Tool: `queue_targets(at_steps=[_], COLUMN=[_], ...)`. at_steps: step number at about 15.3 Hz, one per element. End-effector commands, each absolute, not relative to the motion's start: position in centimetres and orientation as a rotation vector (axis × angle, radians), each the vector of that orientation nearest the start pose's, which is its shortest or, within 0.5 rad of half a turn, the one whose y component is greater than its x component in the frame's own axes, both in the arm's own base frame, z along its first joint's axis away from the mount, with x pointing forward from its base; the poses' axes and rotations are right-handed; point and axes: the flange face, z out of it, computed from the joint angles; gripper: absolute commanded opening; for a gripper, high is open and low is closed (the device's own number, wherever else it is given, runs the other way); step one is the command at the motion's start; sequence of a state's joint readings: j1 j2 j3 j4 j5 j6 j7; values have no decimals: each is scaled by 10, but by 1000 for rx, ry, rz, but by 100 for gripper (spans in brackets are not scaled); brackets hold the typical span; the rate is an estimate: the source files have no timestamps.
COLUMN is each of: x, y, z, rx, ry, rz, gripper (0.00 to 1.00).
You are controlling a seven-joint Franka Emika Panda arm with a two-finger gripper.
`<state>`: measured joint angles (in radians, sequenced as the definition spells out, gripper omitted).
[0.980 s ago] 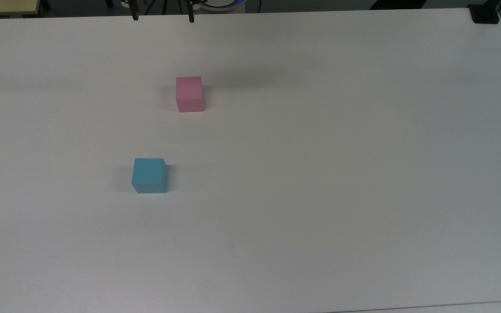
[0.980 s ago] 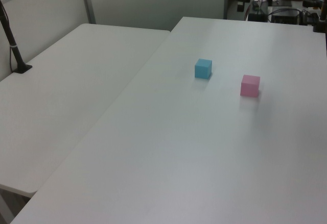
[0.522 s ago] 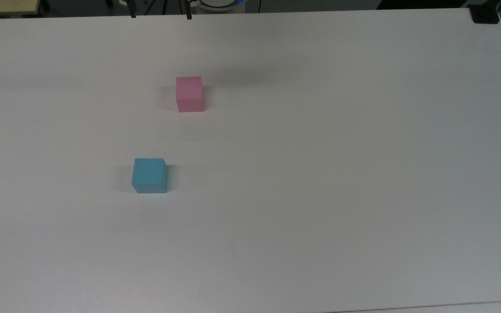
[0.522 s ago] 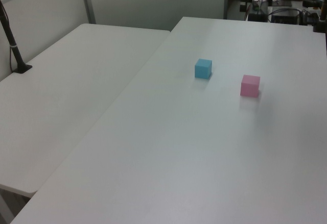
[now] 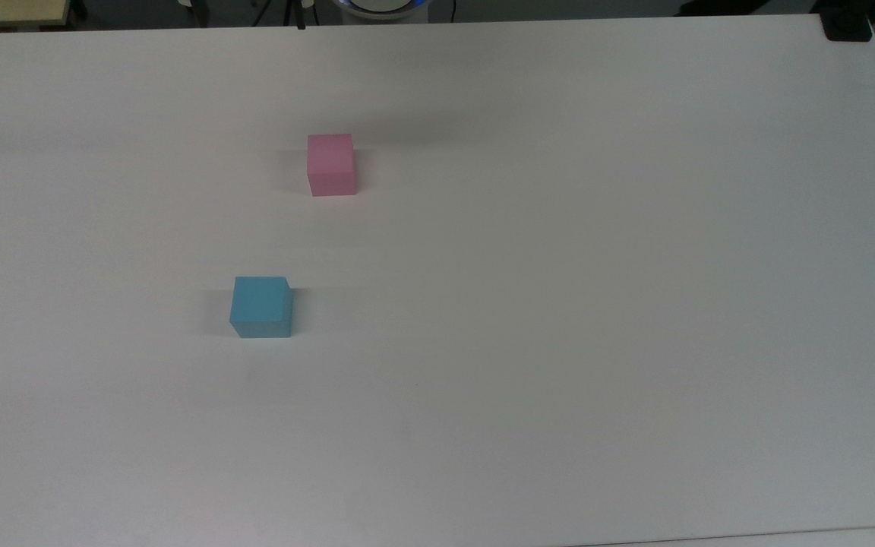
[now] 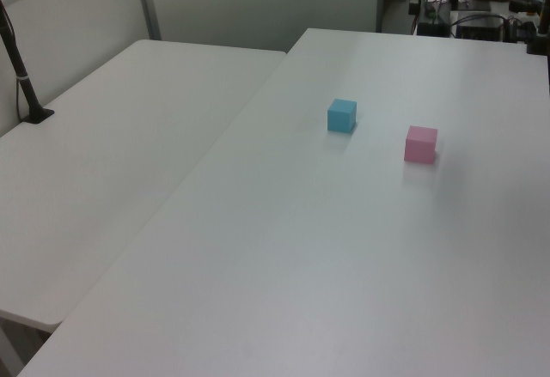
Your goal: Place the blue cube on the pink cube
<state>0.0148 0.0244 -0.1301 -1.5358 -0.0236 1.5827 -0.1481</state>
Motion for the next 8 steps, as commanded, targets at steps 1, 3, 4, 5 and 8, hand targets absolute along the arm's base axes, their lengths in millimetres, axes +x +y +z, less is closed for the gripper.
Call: queue_targets(at_steps=[1,3,4,5,8], x=[553,556,556,556,564], y=[-73,-81,-84,-87,-94], z=[632,627,627,624,600], rx=[-3184,-3192,-3209,-3222,-3223], ry=[-70,-61,-61,-57,-43], rz=[-7,0,0,13,74], gripper=[100,100,100,100,100])
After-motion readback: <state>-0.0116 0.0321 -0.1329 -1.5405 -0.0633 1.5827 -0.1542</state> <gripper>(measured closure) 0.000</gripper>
